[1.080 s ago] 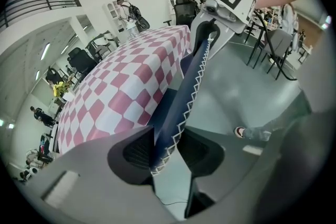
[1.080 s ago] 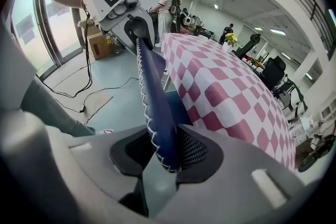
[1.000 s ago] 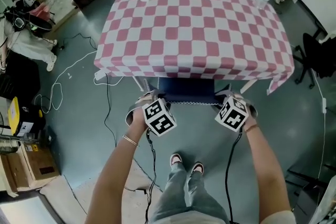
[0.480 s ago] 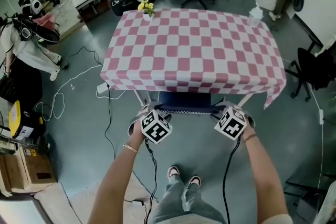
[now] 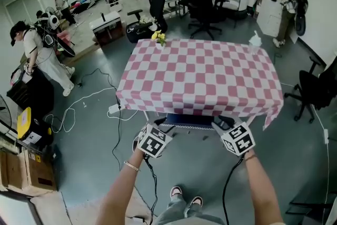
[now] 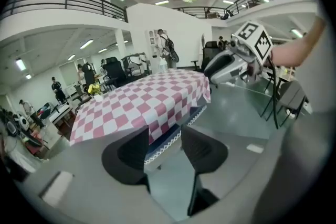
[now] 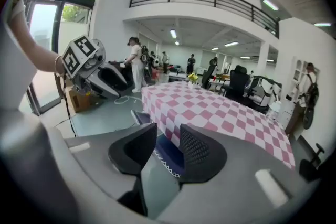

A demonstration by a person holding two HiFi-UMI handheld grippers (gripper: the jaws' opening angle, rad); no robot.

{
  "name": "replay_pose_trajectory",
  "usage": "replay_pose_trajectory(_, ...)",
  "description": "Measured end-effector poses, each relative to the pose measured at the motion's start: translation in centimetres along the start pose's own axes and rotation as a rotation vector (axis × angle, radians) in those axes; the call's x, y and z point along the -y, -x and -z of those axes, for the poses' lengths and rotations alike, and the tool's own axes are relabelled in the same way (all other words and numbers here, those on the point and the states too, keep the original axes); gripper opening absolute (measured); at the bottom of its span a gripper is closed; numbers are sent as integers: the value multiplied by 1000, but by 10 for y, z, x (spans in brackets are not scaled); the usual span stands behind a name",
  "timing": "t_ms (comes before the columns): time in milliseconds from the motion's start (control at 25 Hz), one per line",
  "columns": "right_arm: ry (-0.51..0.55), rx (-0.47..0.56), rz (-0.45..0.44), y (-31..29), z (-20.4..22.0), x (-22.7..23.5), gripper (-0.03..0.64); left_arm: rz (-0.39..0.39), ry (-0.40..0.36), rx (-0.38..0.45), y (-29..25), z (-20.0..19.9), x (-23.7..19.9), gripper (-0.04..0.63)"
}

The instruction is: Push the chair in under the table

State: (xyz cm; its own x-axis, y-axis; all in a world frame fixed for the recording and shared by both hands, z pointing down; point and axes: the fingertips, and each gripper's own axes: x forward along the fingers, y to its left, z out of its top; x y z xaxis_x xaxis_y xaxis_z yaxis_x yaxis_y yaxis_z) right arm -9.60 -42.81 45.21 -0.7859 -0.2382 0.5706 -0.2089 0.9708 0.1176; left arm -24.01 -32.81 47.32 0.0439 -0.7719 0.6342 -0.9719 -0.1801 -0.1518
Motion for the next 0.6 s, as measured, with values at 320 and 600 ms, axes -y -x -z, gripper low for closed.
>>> replay_pose_trajectory(320,-285,306,345,92,-44,29,123,-319,318,359,106,-70,-30,169)
replay_pose_trajectory(600,-381,459,483,170,-41,23,120,-477,495,613,177,-75,-10,110)
